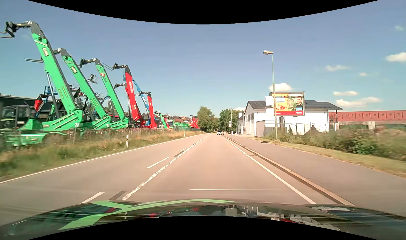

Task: Follow the waypoints while adhering to traffic rules and regulations

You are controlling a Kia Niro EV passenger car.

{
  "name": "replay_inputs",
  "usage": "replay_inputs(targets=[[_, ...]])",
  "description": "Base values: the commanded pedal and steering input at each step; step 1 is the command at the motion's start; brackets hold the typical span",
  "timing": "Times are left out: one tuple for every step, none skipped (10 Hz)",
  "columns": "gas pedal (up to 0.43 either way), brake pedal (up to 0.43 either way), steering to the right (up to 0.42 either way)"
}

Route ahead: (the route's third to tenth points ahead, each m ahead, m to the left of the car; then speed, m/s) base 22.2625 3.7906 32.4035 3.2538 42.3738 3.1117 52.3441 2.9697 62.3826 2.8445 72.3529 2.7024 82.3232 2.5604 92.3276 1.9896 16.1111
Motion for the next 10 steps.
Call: replay_inputs(targets=[[0.177,0.000,-0.003],[0.177,0.000,-0.003],[0.177,0.000,-0.003],[0.177,0.000,-0.003],[0.177,0.000,-0.002],[0.177,0.000,-0.003],[0.177,0.000,-0.003],[0.189,0.000,-0.003],[0.189,0.000,-0.003],[0.189,0.000,-0.002]])
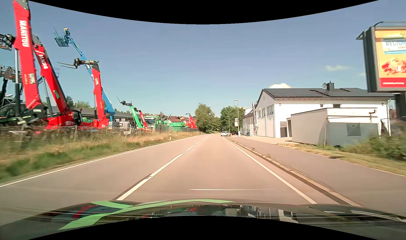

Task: Follow the waypoints while adhering to traffic rules and regulations

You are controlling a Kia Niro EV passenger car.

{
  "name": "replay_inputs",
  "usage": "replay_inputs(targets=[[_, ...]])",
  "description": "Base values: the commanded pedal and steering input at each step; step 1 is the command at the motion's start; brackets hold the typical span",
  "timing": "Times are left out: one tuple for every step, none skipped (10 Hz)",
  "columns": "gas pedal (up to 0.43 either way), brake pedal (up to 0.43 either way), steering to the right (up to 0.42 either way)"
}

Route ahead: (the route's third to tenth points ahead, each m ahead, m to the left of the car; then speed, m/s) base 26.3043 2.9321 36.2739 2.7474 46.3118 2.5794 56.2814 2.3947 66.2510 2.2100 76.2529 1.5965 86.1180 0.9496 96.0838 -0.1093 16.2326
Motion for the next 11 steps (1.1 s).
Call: replay_inputs(targets=[[0.189,0.000,-0.003],[0.189,0.000,-0.003],[0.197,0.000,-0.003],[0.197,0.000,-0.003],[0.197,0.000,-0.003],[0.197,0.000,-0.003],[0.197,0.000,-0.003],[0.197,0.000,-0.003],[0.197,0.000,-0.003],[0.197,0.000,-0.003],[0.197,0.000,-0.003]])
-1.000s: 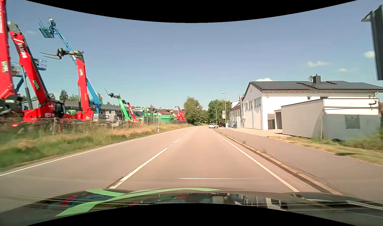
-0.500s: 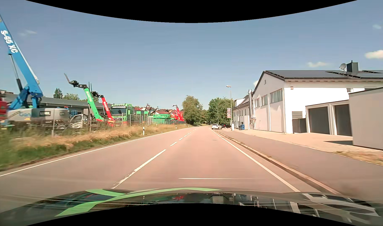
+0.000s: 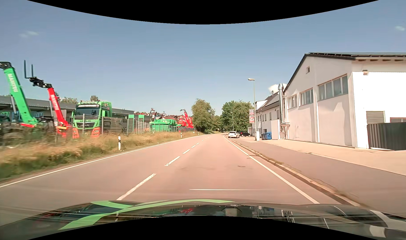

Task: Follow the waypoints while adhering to traffic rules and regulations

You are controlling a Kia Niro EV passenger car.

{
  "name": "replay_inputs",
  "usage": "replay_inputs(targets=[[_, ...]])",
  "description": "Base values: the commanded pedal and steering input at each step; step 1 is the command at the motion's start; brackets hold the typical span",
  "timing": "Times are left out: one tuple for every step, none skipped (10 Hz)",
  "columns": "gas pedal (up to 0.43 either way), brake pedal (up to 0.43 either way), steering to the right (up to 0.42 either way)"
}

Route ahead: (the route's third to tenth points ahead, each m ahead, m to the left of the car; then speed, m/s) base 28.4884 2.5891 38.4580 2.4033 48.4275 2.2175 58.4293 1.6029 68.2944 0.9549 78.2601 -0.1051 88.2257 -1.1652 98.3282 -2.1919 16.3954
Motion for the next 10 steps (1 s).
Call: replay_inputs(targets=[[0.197,0.000,-0.003],[0.197,0.000,-0.003],[0.197,0.000,-0.003],[0.197,0.000,-0.003],[0.197,0.000,-0.002],[0.197,0.000,-0.003],[0.197,0.000,-0.003],[0.197,0.000,-0.003],[0.197,0.000,-0.003],[0.197,0.000,-0.003]])
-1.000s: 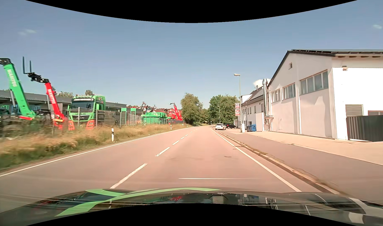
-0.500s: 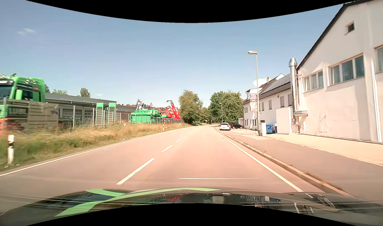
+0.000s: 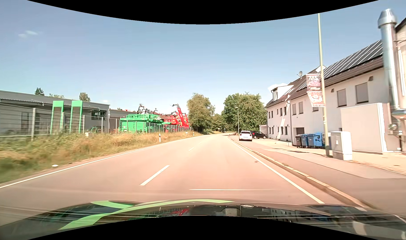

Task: Follow the waypoints while adhering to traffic rules and regulations

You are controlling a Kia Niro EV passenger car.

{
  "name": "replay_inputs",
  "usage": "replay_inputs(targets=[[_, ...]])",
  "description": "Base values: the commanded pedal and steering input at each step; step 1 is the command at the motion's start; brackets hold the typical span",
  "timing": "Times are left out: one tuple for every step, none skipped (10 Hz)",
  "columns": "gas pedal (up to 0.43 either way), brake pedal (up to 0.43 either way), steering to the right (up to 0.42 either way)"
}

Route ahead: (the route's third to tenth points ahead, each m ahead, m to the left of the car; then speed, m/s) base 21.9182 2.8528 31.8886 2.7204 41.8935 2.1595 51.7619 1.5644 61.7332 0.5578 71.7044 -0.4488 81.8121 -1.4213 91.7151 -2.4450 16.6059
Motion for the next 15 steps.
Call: replay_inputs(targets=[[0.197,0.000,-0.003],[0.209,0.000,-0.003],[0.209,0.000,-0.003],[0.209,0.000,-0.002],[0.220,0.000,-0.002],[0.220,0.000,-0.002],[0.220,0.000,-0.002],[0.220,0.000,0.000],[0.220,0.000,0.000],[0.228,0.000,0.001],[0.240,0.000,0.001],[0.240,0.000,0.001],[0.240,0.000,0.001],[0.248,0.000,0.001],[0.248,0.000,0.001]])
